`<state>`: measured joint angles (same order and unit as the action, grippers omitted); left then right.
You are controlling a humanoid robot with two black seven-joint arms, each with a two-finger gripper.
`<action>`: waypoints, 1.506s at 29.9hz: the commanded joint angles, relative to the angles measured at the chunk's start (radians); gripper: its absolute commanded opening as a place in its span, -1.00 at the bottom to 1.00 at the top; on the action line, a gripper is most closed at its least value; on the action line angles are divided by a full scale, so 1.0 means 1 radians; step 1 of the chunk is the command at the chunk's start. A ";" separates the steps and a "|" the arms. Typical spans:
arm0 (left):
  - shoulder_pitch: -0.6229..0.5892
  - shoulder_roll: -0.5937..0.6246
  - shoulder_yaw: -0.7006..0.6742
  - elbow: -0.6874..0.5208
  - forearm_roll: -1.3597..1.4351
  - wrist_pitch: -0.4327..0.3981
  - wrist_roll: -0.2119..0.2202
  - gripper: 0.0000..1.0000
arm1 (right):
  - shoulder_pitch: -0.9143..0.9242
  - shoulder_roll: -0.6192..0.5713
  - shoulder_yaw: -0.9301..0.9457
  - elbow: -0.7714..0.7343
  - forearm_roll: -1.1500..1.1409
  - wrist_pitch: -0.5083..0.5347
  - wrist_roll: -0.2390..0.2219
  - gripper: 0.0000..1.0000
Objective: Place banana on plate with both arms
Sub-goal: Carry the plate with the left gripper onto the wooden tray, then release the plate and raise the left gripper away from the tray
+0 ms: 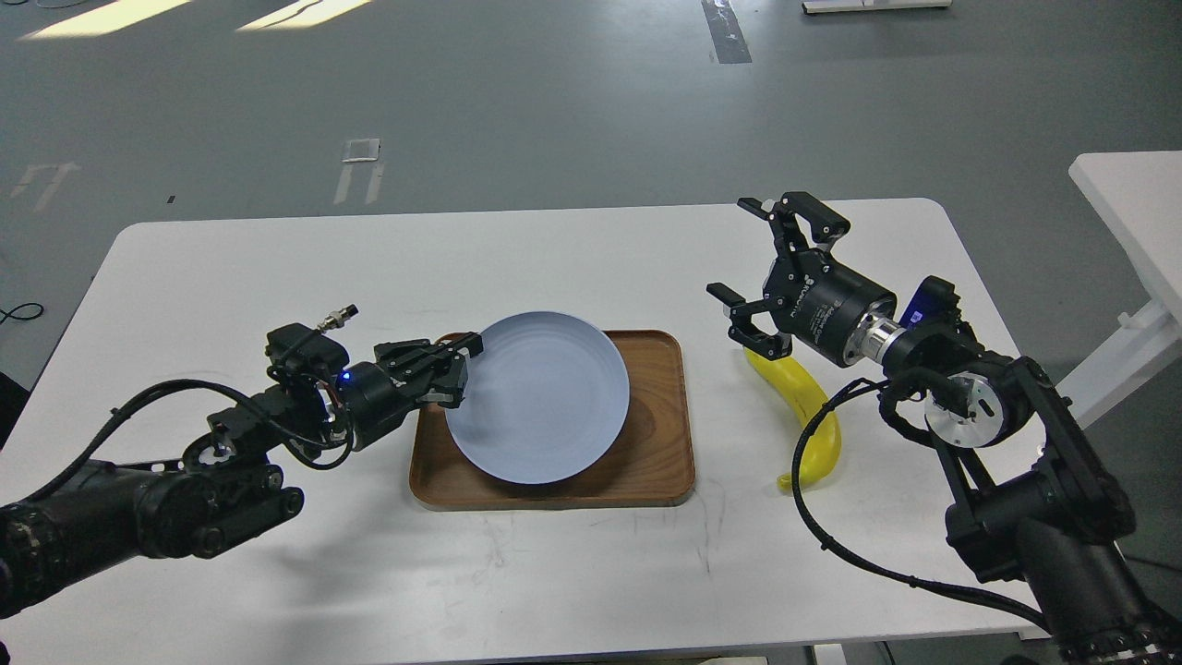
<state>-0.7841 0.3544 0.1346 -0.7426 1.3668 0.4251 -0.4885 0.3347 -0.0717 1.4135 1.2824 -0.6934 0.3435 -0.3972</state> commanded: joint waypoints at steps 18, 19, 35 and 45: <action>-0.003 -0.064 -0.003 0.057 -0.017 -0.020 0.000 0.48 | -0.009 -0.002 0.002 0.001 0.000 0.000 0.000 0.98; -0.003 -0.066 -0.004 0.057 -0.020 -0.020 0.000 0.56 | -0.009 -0.003 0.001 0.002 0.000 0.000 0.000 0.98; -0.144 0.011 -0.320 -0.259 -0.849 -0.231 0.000 0.95 | 0.056 -0.629 -0.384 0.239 -0.883 0.011 0.009 0.92; -0.113 0.029 -0.503 -0.251 -1.144 -0.448 0.174 0.95 | 0.216 -0.668 -0.760 0.252 -1.080 0.011 0.015 0.87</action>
<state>-0.9085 0.3765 -0.3562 -0.9944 0.2562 -0.0102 -0.3485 0.5323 -0.7664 0.7408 1.5448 -1.7170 0.3544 -0.3840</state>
